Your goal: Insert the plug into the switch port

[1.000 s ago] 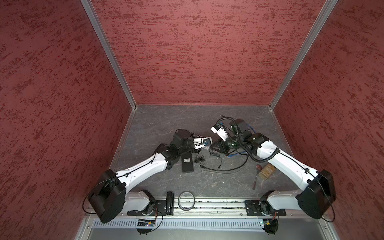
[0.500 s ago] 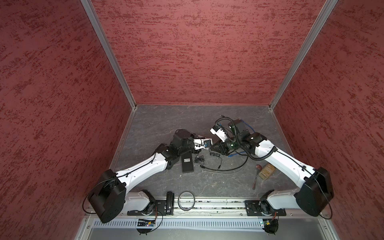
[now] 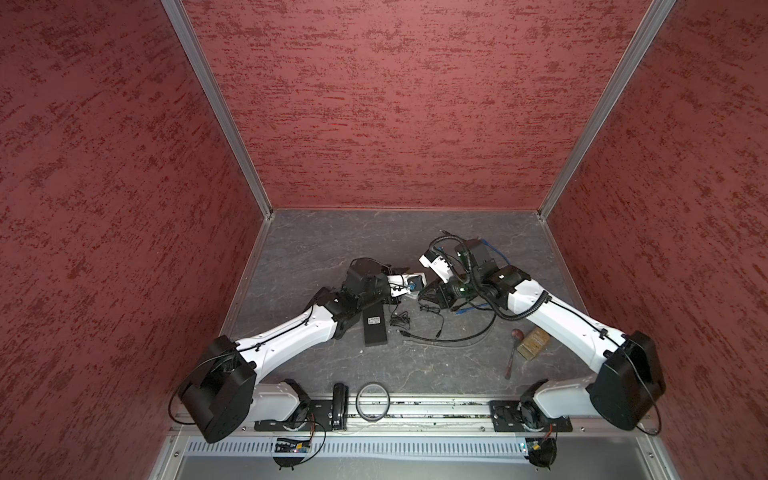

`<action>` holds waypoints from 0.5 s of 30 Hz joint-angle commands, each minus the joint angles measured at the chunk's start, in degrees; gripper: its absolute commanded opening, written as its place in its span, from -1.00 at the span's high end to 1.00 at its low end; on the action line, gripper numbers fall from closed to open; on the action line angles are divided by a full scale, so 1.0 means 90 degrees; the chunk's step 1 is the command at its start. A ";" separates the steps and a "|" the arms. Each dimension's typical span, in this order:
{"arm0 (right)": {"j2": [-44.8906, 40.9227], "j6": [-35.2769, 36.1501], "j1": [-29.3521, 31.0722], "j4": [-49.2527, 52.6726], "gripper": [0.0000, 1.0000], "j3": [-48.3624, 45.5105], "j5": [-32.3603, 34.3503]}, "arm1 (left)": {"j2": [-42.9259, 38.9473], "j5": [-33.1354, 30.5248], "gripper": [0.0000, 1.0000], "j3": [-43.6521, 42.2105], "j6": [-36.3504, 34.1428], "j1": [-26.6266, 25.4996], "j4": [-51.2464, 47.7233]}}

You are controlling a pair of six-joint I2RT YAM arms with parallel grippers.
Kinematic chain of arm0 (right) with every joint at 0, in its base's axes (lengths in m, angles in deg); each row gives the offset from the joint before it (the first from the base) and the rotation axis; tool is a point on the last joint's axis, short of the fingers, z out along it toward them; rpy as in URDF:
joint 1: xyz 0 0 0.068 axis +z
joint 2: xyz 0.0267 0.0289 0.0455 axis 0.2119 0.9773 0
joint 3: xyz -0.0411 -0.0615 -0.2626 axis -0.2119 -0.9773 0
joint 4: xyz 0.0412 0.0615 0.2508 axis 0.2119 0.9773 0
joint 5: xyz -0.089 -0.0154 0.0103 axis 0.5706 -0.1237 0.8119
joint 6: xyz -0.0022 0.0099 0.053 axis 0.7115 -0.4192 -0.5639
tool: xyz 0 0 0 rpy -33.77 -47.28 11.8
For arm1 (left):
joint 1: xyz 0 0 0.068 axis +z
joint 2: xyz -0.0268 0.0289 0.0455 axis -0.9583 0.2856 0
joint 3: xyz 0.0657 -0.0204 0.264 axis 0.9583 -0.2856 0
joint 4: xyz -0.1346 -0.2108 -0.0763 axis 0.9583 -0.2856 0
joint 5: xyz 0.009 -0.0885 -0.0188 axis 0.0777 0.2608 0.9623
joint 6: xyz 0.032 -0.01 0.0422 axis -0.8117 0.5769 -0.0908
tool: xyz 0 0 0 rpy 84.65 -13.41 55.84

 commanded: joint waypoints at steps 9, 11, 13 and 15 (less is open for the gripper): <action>-0.0085 -0.1146 -0.0376 -0.1414 0.89 -0.0588 -0.0013 | -0.0442 -0.0491 -0.65 -0.0380 0.2455 0.0086 0.0537; -0.0089 -0.1269 -0.0530 -0.1487 0.89 -0.0698 -0.0052 | -0.0630 -0.0609 -0.77 -0.0460 0.2994 0.0095 0.0491; -0.0108 -0.1363 -0.0673 -0.1576 0.89 -0.0821 -0.0070 | -0.0818 -0.0783 -0.85 -0.0478 0.3466 0.0096 0.0319; -0.0144 -0.1443 -0.0820 -0.1686 0.89 -0.0933 -0.0182 | -0.0958 -0.1123 -0.86 -0.0381 0.3984 0.0095 -0.0121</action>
